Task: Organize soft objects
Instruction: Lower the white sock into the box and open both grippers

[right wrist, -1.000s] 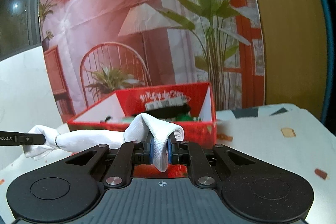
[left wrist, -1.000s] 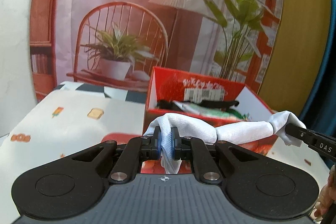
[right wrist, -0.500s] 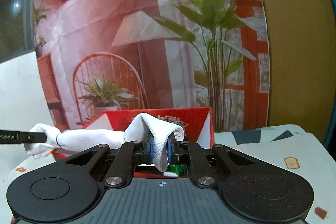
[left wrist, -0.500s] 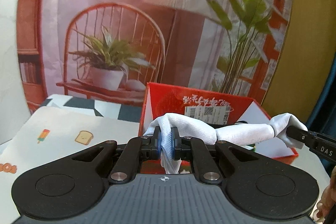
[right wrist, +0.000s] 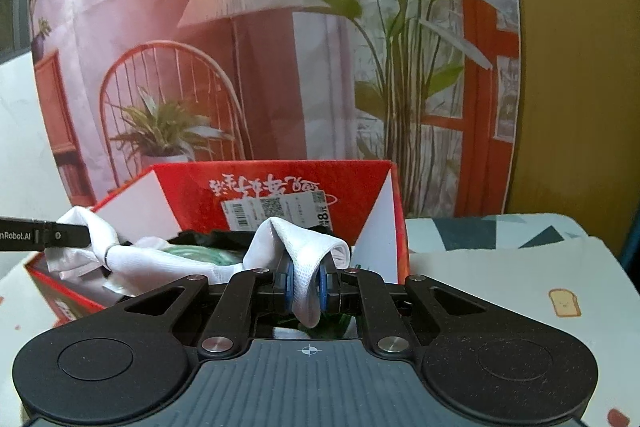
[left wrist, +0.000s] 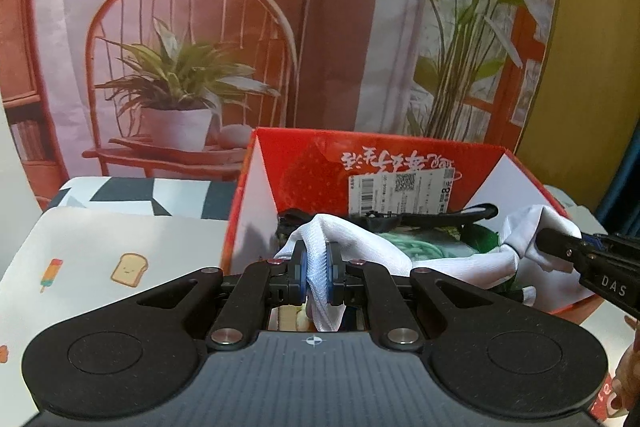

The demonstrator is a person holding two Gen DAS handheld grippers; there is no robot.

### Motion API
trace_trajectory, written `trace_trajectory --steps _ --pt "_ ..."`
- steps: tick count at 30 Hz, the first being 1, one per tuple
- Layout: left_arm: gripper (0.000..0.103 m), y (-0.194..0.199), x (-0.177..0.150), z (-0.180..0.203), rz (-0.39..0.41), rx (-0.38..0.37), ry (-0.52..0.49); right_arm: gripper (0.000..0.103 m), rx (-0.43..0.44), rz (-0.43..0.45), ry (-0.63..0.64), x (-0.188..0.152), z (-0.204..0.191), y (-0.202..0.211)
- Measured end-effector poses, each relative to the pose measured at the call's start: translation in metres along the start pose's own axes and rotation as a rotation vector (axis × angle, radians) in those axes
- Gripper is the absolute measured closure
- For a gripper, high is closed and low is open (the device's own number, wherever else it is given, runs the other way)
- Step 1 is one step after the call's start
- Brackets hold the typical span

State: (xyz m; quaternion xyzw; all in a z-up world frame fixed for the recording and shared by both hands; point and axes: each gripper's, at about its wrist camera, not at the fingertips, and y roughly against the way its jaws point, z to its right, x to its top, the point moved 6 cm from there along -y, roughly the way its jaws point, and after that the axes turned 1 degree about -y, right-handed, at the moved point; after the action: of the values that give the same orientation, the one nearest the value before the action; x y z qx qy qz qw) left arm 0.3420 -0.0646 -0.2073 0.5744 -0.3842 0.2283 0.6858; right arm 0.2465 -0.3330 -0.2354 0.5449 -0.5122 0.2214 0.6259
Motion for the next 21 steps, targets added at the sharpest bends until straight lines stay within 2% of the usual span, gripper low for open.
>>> trace_trajectory --steps 5,10,13,15,18,21 --pt "0.093 -0.011 -0.002 0.004 -0.024 0.003 -0.03 0.091 -0.01 -0.015 -0.006 -0.001 0.005 -0.008" --pt "0.091 -0.013 0.0 0.005 -0.023 -0.005 -0.052 0.081 -0.017 -0.018 -0.012 -0.002 0.011 -0.008" --pt "0.074 -0.008 0.001 0.007 -0.012 -0.016 -0.071 0.078 -0.026 -0.001 -0.022 -0.002 0.015 -0.003" --pt "0.052 -0.003 0.002 0.008 0.006 -0.015 -0.089 0.07 -0.026 0.007 -0.026 -0.001 0.016 0.002" --pt "0.037 0.007 0.003 0.011 0.031 -0.034 -0.097 0.055 -0.019 0.018 -0.017 0.001 0.015 0.008" --pt "0.025 0.017 0.005 0.013 0.046 -0.047 -0.101 0.042 -0.019 0.036 0.011 0.002 0.011 0.017"
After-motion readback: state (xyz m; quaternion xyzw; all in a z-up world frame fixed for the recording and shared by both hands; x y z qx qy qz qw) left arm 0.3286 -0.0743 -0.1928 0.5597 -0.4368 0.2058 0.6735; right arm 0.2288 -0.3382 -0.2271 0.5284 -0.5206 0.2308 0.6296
